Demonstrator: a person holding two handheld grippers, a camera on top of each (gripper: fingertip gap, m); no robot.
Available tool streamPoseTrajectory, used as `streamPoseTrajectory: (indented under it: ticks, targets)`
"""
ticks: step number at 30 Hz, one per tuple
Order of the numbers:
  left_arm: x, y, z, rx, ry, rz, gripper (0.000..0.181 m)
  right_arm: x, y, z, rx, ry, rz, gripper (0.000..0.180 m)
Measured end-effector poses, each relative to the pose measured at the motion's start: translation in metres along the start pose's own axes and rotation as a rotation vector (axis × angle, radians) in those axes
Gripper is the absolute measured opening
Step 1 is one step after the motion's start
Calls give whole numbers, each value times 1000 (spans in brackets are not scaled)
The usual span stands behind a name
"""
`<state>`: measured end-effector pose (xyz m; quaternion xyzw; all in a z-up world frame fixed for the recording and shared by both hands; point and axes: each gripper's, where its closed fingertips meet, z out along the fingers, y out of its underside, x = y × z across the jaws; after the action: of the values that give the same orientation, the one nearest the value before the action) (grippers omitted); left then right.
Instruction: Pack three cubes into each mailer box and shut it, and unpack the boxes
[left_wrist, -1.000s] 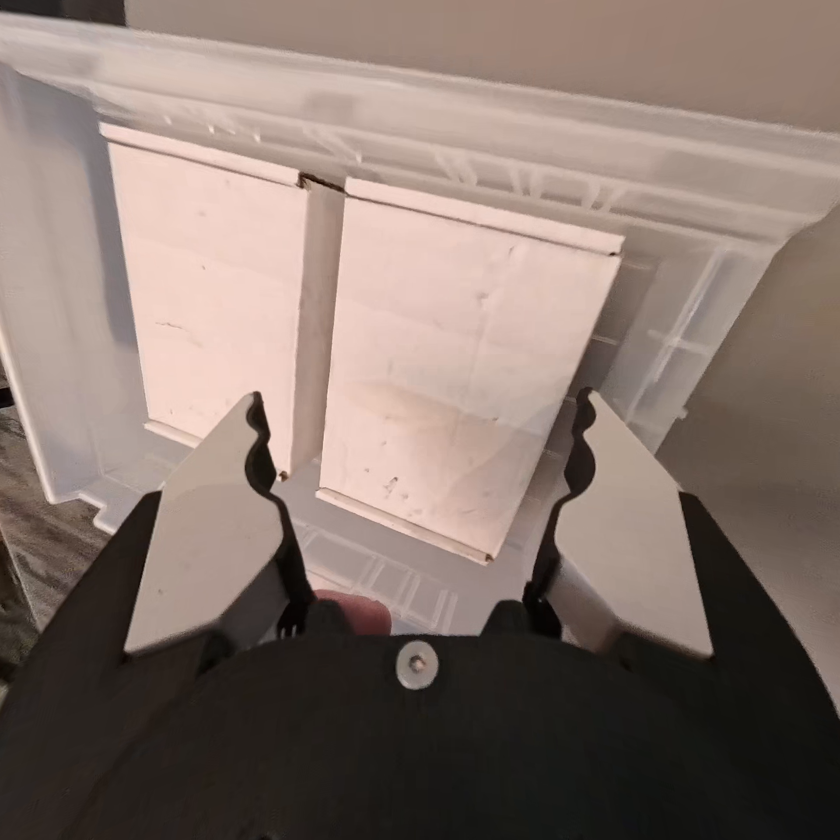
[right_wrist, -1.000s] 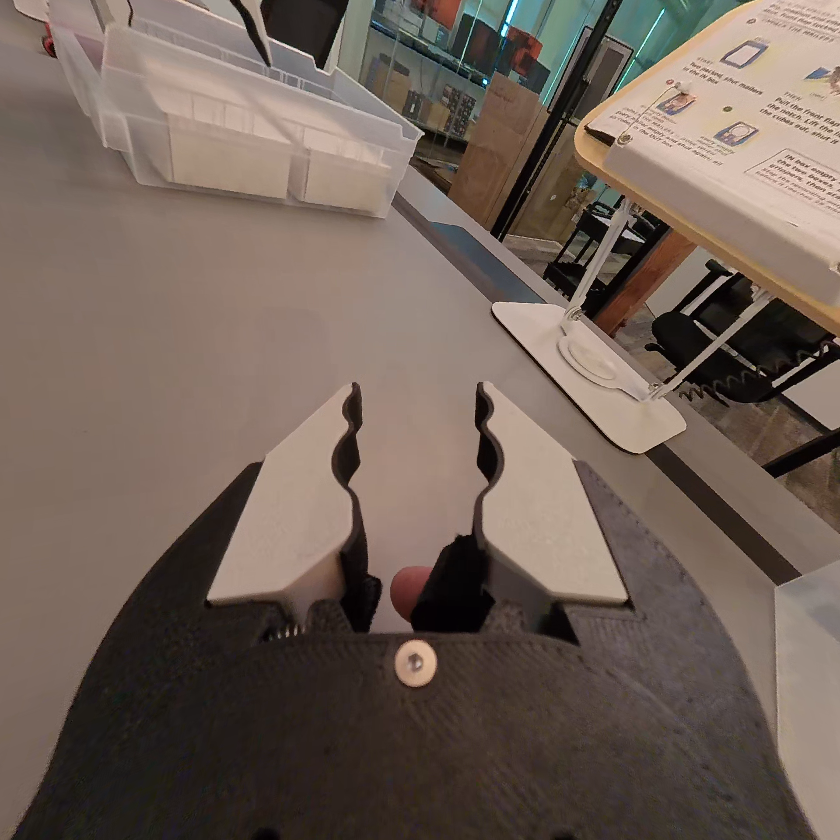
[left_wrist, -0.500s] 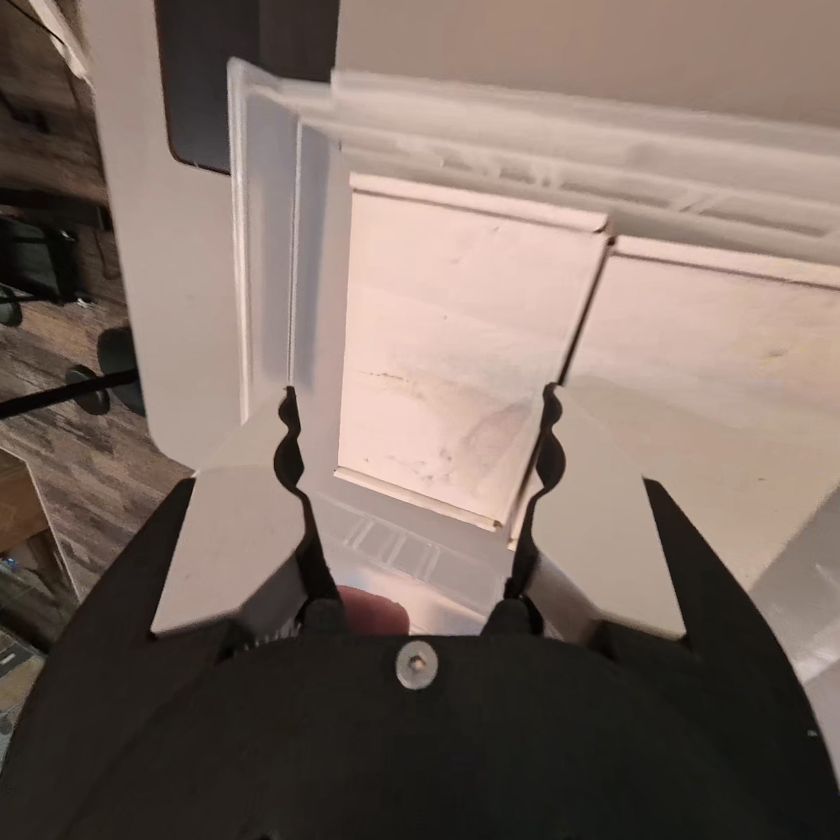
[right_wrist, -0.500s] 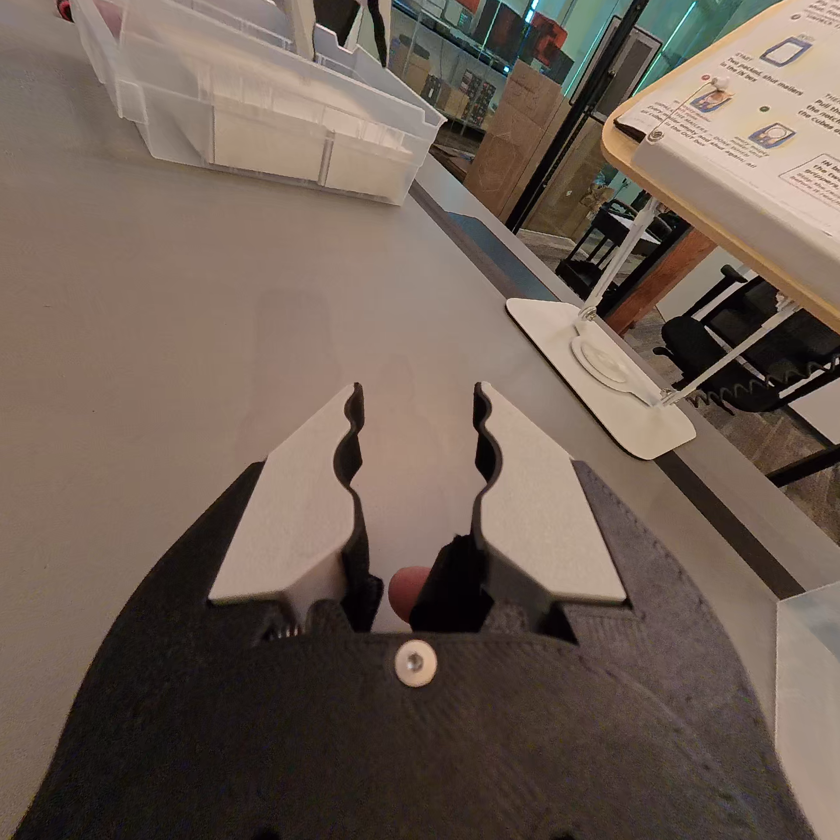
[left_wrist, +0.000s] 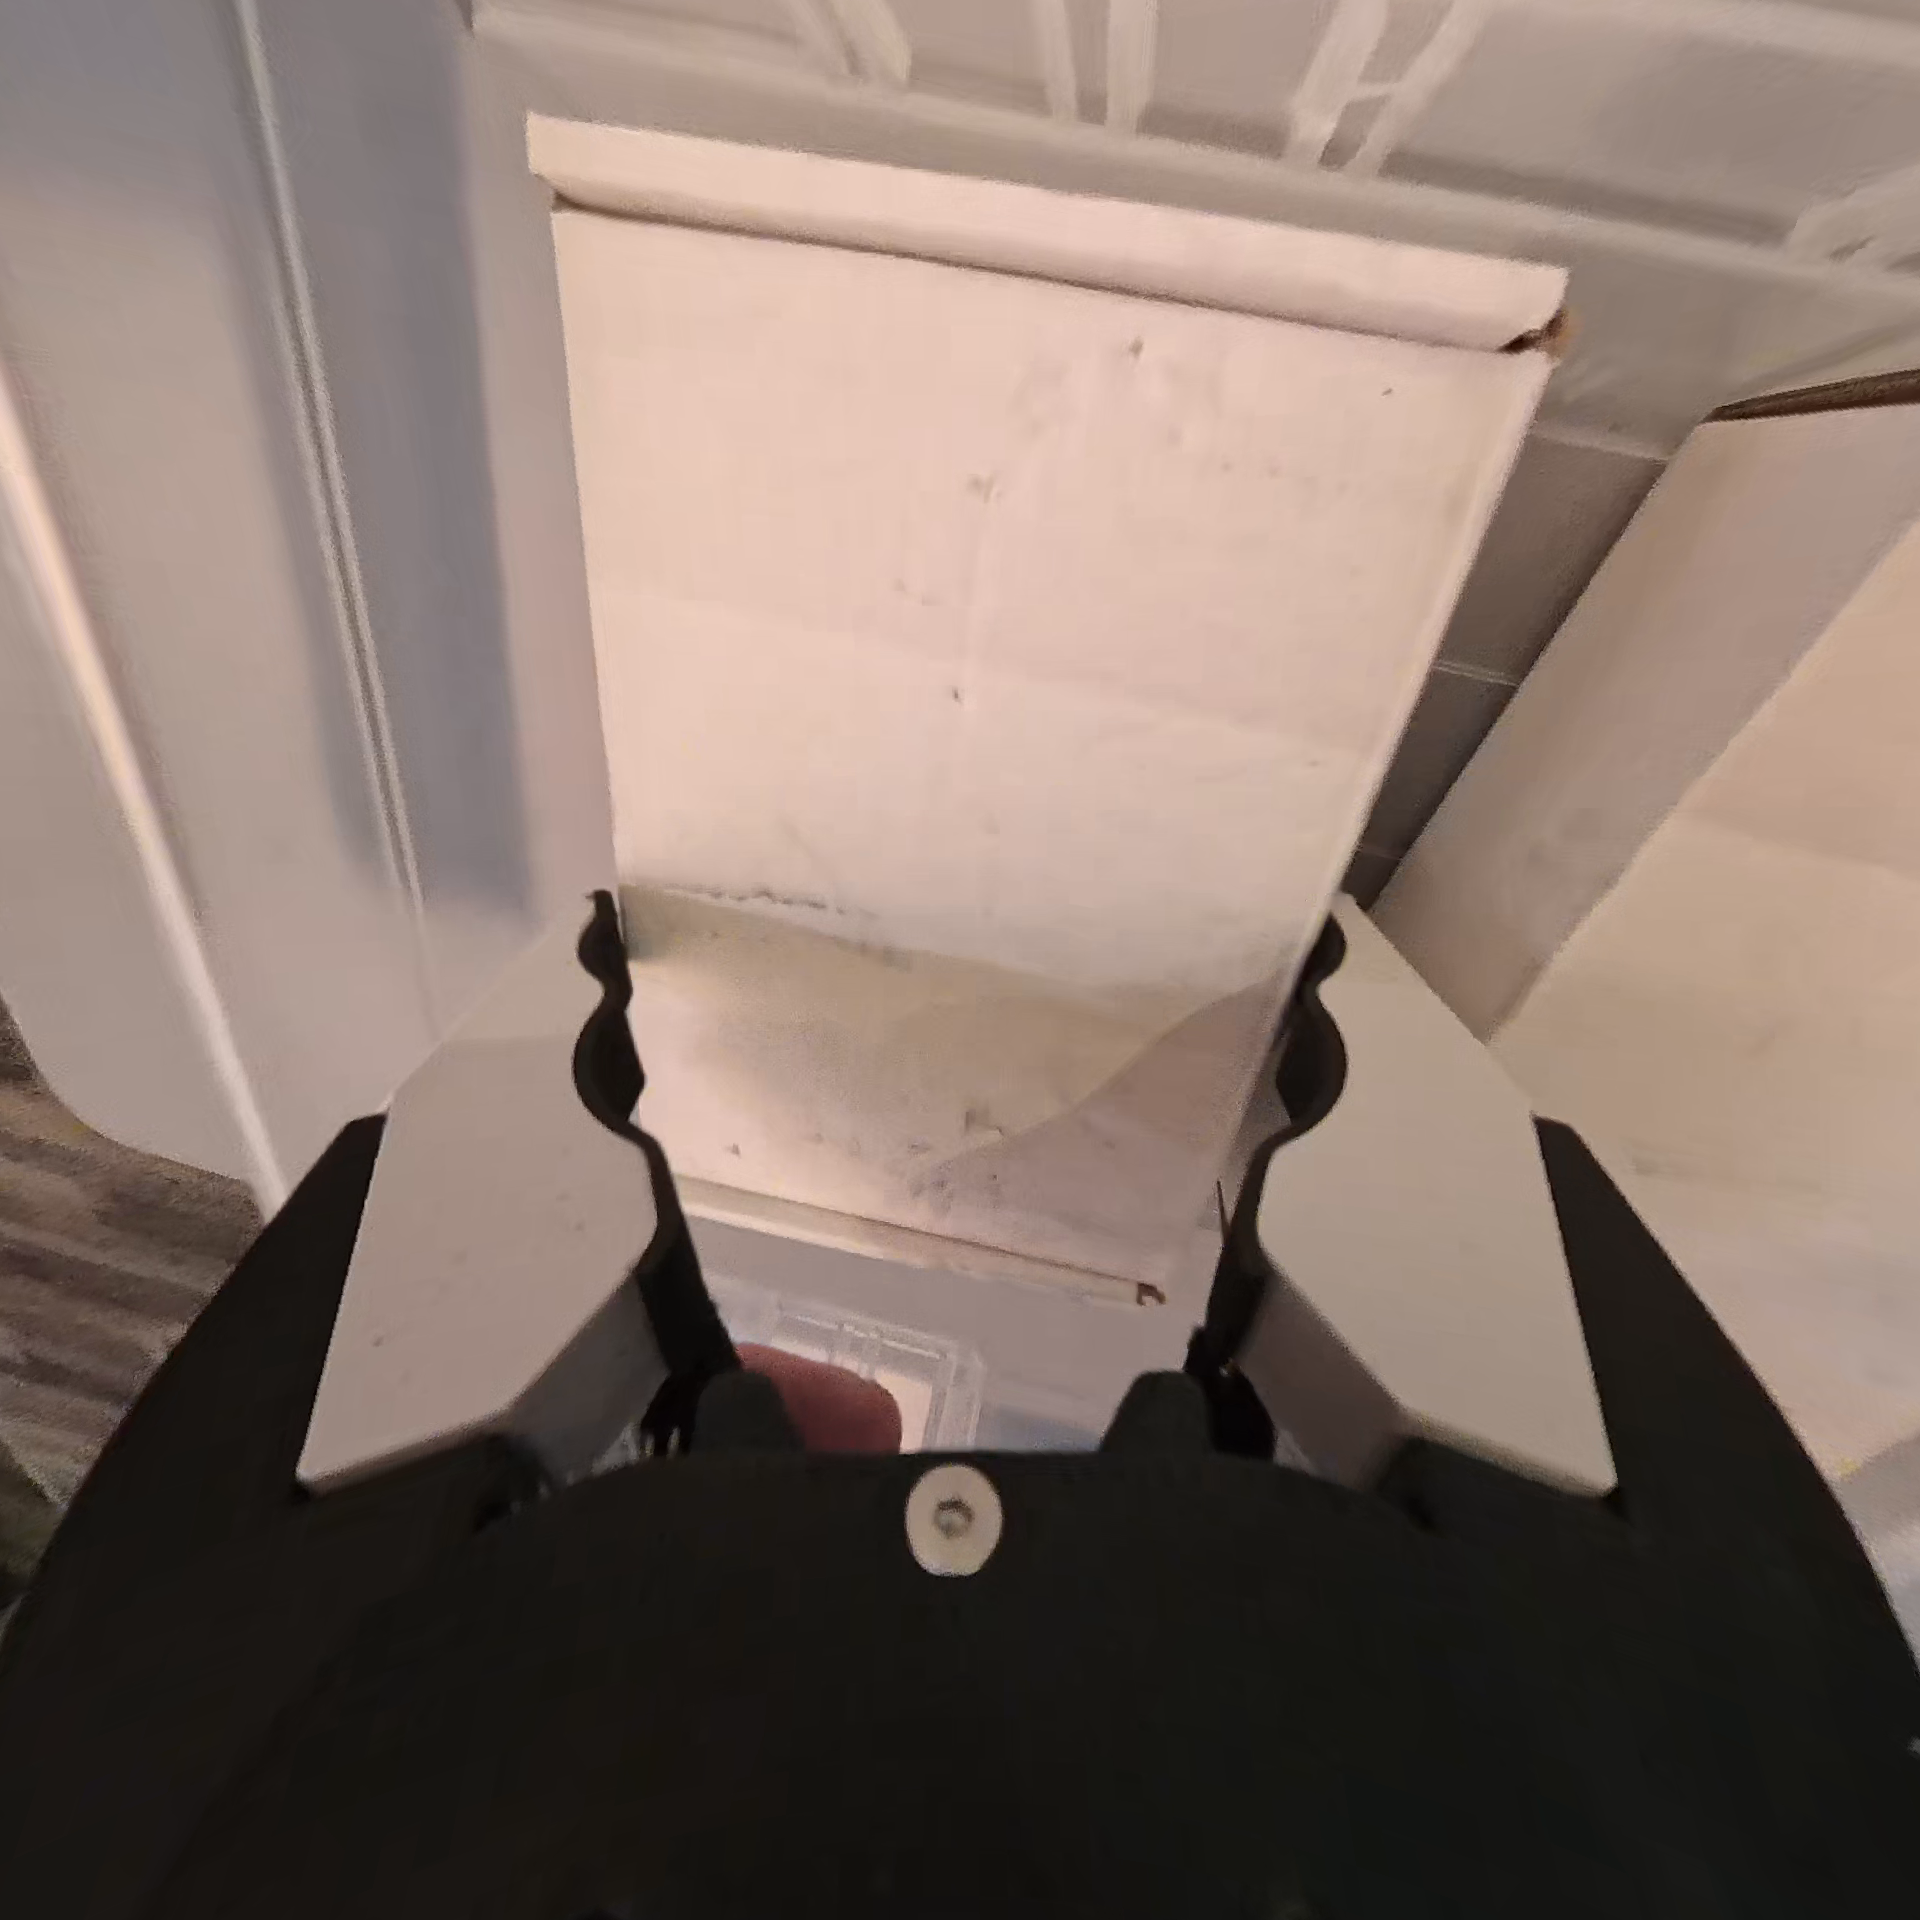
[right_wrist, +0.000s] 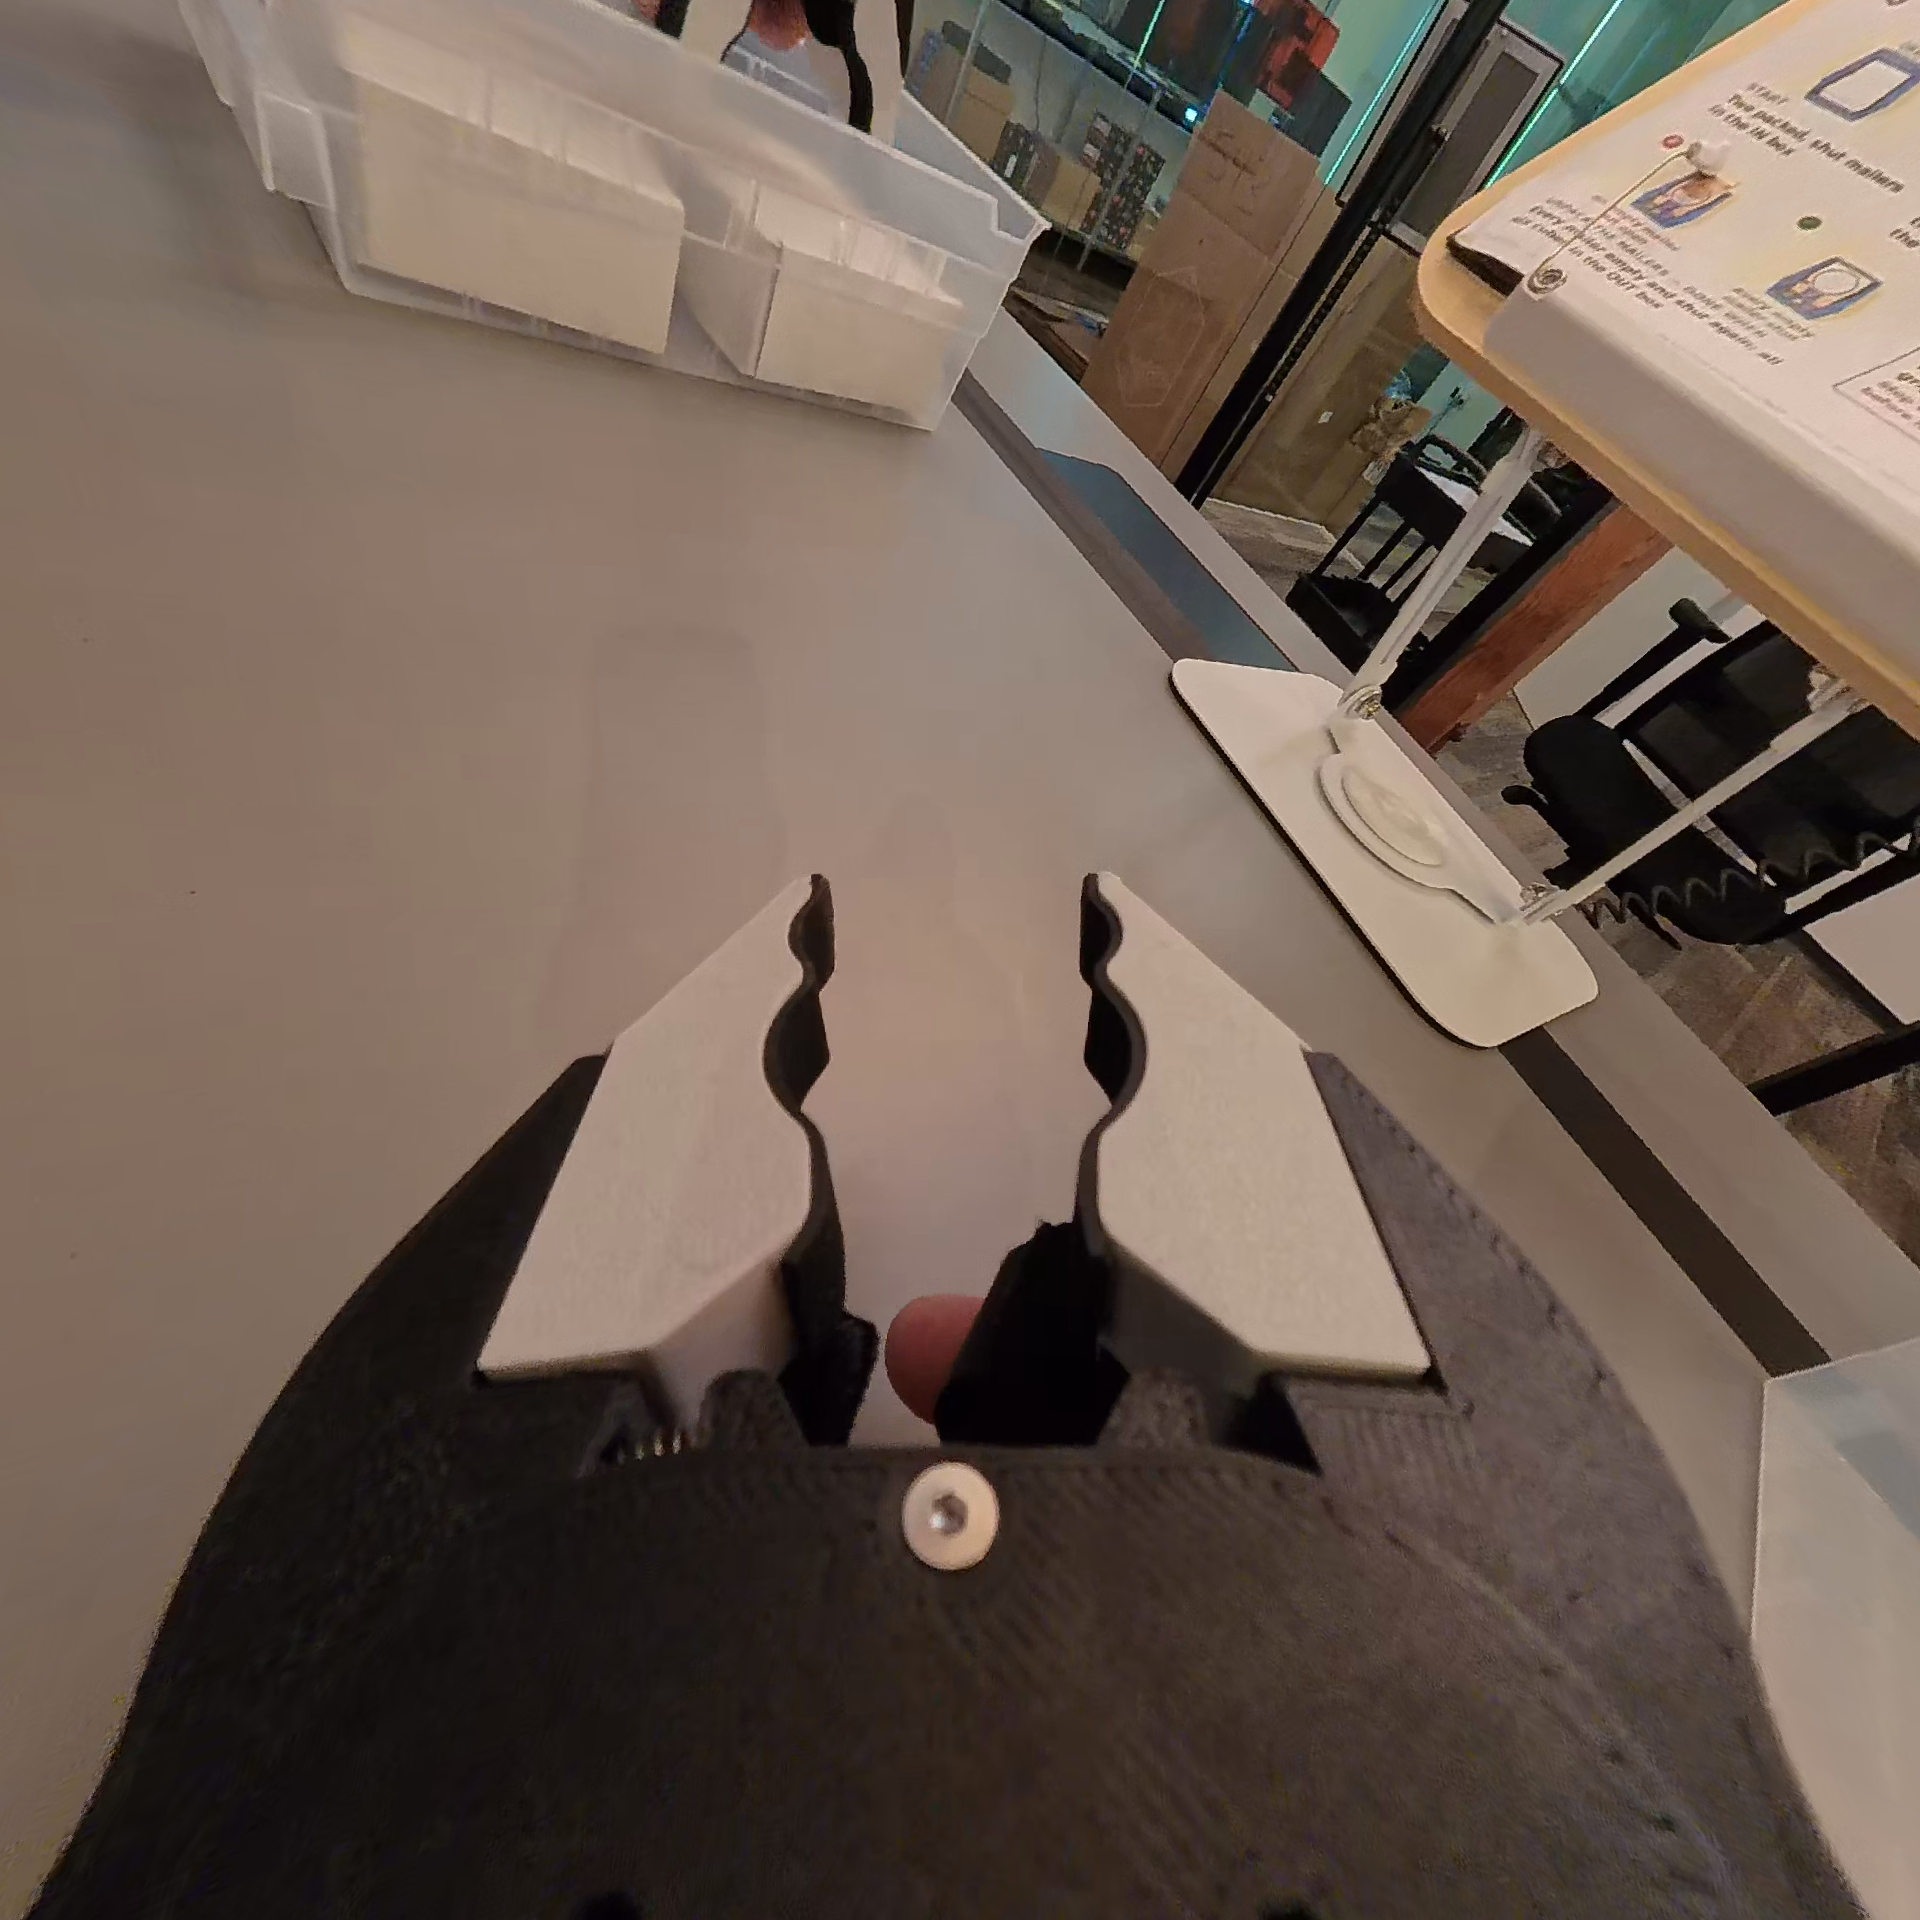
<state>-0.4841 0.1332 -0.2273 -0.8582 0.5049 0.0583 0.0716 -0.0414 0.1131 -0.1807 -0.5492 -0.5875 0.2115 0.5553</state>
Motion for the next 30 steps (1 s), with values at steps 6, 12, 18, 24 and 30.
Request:
streamPoseTrajectory:
  ticks: [6,12,18,24,30]
  targets:
    - [3,4,-2,-34,25,-23,123,0,1,1,-6,1,-11,46]
    - [-6,0,-32,34,-55,-57,122,1,2,1,-8,5,-12,46]
    - [-6,-11,-95,93,-142,-75,122,2,2,0,-3,16,-13,46]
    - [18,-62,-150,162,-172,-10,122,3,-1,0,-8,55,-49,48]
    - [64,-162,-161,194,-99,134,123,17,-31,-12,58,186,-42,56]
